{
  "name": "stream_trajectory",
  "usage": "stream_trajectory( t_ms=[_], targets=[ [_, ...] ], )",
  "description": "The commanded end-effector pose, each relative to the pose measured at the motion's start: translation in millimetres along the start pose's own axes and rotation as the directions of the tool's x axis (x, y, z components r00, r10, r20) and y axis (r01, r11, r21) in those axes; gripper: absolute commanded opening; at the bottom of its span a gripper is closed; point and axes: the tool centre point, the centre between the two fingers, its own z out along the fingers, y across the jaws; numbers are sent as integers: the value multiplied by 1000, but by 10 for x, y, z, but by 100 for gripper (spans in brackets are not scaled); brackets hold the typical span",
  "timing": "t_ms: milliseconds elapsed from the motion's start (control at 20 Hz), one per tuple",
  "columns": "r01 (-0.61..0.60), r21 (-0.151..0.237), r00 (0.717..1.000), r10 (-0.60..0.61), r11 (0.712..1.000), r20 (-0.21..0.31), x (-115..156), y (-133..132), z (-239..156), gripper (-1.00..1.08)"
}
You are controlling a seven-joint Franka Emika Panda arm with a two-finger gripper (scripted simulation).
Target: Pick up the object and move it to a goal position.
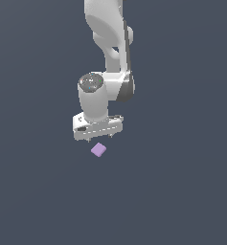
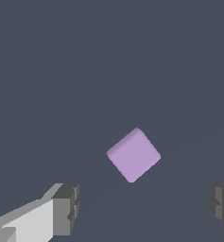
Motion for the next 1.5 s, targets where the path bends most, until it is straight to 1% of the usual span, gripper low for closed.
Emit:
stream_trajectory(
  t_ms=[0, 300, 750, 1100, 1300, 1450],
  targets=[
    [58, 6, 998, -58, 998, 0, -10, 32, 107, 108],
    [194, 23, 981, -194, 981, -6, -41, 102, 357, 108],
    [369, 45, 929, -369, 928, -25, -96, 184, 693, 108],
    [445, 53, 895, -444, 894, -38, -124, 215, 843, 108],
    [465, 55, 885, -463, 884, -42, -132, 223, 883, 108],
    [469, 55, 883, -468, 881, -43, -134, 225, 893, 108]
  ],
)
